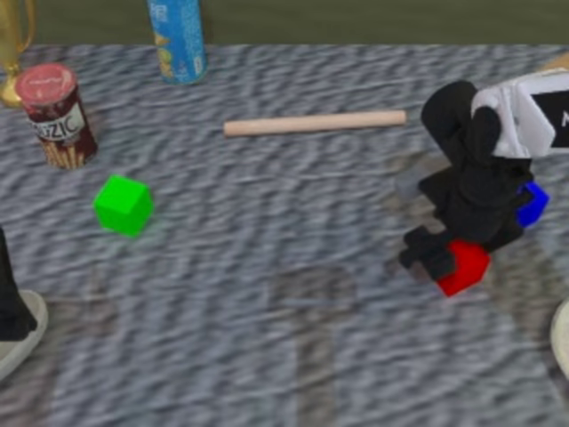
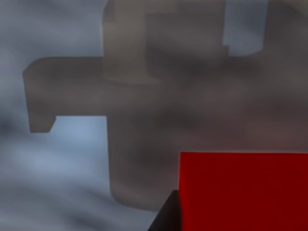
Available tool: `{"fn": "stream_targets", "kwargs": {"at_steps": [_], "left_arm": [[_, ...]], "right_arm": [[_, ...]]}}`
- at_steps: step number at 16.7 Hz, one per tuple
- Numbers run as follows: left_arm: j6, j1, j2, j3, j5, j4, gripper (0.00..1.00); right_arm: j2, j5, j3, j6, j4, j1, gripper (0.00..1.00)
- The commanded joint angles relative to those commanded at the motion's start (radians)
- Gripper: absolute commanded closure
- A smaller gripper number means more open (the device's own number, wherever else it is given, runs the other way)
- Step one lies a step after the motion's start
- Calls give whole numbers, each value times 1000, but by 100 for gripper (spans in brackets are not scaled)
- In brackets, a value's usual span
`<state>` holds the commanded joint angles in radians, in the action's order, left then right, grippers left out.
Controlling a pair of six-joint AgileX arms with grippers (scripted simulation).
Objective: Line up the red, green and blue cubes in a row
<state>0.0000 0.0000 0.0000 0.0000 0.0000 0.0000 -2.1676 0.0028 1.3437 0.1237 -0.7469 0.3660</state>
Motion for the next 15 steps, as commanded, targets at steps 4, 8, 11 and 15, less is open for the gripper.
{"fn": "stream_targets", "kwargs": {"at_steps": [4, 8, 11, 15], "left_arm": [[0, 0, 0, 0, 0, 0, 0], [0, 0, 0, 0, 0, 0, 0], [0, 0, 0, 0, 0, 0, 0], [0, 0, 0, 0, 0, 0, 0]], "right_arm": [[0, 0, 0, 0, 0, 0, 100], [46, -3, 38, -6, -53, -4, 100], [93, -4, 95, -5, -172, 0, 100], [139, -4, 142, 0, -254, 7, 100]]}}
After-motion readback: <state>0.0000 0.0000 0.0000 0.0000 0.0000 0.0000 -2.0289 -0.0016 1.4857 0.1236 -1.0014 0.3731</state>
